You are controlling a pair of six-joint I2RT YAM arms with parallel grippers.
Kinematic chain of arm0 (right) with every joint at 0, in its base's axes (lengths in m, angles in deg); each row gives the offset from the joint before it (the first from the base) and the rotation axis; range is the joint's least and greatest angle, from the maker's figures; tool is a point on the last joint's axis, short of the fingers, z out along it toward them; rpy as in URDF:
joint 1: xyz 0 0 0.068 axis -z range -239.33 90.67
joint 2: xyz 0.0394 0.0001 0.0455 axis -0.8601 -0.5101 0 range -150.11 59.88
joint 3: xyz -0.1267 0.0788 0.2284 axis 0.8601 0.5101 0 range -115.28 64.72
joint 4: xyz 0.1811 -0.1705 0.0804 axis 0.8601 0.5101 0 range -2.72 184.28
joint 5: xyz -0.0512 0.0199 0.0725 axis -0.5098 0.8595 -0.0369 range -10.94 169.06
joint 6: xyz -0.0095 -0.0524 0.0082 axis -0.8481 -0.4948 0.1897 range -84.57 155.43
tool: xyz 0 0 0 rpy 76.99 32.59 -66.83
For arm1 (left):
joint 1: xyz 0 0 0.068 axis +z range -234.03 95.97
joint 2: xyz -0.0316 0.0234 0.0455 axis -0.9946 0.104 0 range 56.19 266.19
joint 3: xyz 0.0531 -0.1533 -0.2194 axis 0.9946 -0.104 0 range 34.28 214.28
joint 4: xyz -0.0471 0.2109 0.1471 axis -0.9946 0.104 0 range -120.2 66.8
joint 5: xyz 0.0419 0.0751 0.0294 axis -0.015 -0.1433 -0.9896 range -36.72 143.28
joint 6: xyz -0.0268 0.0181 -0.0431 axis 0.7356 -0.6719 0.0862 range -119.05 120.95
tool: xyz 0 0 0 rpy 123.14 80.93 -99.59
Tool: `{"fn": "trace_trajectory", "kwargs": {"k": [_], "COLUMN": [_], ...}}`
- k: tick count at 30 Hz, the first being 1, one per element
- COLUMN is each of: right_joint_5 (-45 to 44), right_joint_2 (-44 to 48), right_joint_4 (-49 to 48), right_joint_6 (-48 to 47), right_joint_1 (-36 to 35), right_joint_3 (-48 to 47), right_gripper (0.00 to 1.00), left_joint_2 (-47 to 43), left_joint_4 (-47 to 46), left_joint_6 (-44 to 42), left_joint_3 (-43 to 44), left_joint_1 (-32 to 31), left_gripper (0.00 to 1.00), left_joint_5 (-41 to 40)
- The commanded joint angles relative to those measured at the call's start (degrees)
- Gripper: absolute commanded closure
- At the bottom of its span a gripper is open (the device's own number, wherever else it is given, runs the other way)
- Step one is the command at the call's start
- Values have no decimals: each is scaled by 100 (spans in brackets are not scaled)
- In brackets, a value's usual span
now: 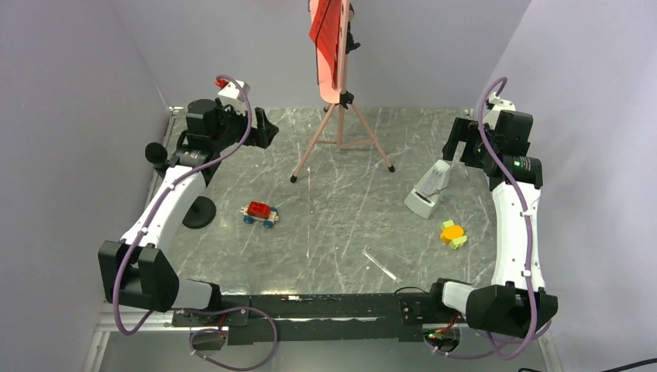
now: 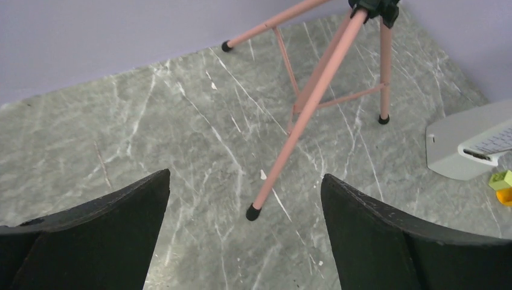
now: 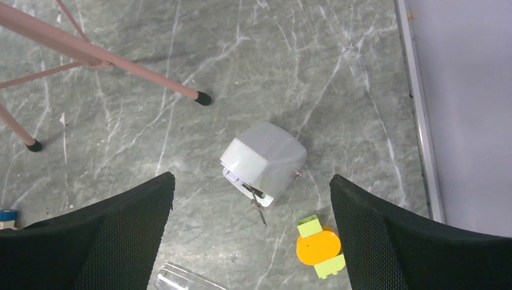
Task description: Pack up the instrument practice props
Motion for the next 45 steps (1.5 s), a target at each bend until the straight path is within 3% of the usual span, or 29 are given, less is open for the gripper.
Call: {"fn": "trace_trajectory", "kwargs": {"k": [1, 6, 10, 18, 24, 33, 45], "right_joint_5": [-554, -1369, -1505, -1214, -440, -203, -707], "right_joint_2": [-34, -484, -768, -1204, -1511, -1930, -2252], "right_joint_4": [312, 886, 1085, 1244, 1152, 1189, 1310], "right_joint_6": [128, 214, 531, 997, 1301, 1595, 1866], "right_joint_1": [-7, 1, 1, 1, -7, -250, -447], "right_joint_3": [-222, -528, -741, -613, -779, -777, -655], "right_gripper": [0, 1, 5, 12, 12, 13, 33], "left_joint_2": [-187, -263, -309, -515, -639, -651, -726], "left_joint_4": [-188, -147, -122, -93, -53, 1, 158], "left_joint_6": [200, 347, 506, 611, 590, 645, 515], "left_joint_3": [-140, -424, -602, -971, -1190, -1248, -1213], "left_joint_1": [-102, -186, -202, -206, -206, -206, -208], "left_gripper": [1, 1, 1, 1, 1, 1, 1], "left_joint_5": [377, 492, 535, 540, 557, 584, 540]}}
